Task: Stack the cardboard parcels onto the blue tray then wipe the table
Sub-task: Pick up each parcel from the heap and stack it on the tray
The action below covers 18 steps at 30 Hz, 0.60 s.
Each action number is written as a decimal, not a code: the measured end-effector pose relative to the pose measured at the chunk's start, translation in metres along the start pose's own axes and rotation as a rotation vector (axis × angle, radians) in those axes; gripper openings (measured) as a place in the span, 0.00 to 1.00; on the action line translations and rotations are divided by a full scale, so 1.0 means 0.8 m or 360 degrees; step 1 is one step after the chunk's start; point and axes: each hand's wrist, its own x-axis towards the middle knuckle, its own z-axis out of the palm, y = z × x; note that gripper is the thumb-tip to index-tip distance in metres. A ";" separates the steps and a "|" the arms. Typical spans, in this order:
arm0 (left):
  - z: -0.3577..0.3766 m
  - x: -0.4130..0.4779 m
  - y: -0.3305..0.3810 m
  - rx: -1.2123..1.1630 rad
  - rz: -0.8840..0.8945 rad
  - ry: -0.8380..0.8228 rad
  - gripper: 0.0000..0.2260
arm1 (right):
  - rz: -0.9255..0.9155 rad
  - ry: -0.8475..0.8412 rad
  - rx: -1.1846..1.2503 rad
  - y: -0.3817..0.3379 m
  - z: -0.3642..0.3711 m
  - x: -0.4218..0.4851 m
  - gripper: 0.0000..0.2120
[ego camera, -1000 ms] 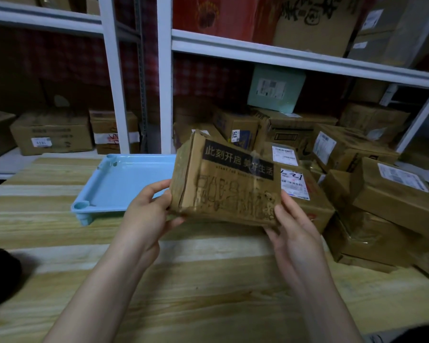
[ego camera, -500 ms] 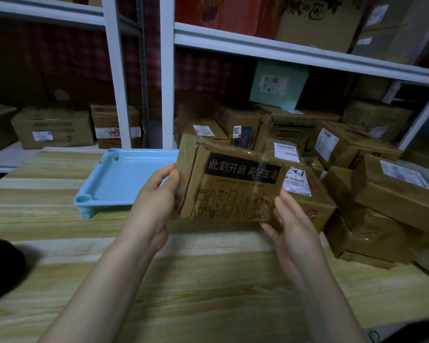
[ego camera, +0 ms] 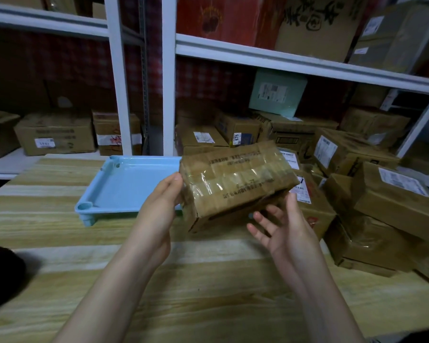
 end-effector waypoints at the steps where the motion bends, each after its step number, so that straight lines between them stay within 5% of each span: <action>1: 0.000 -0.001 0.001 -0.0020 0.0000 -0.0008 0.15 | -0.0008 -0.0035 0.0015 -0.001 0.000 -0.001 0.31; 4: 0.001 -0.006 0.004 -0.0175 -0.0040 -0.0012 0.18 | -0.0020 -0.0127 0.0010 -0.003 0.000 -0.003 0.35; 9: 0.004 -0.009 0.006 -0.0251 -0.0100 0.0041 0.14 | -0.0105 -0.0184 -0.0052 0.002 0.000 -0.002 0.27; 14: 0.005 -0.011 0.004 -0.0343 -0.0101 0.0077 0.25 | -0.0137 -0.0182 -0.0094 0.004 -0.003 -0.003 0.21; 18: 0.003 -0.010 -0.002 -0.0278 -0.0098 0.0078 0.31 | -0.0198 -0.0278 -0.0139 0.003 -0.003 -0.005 0.35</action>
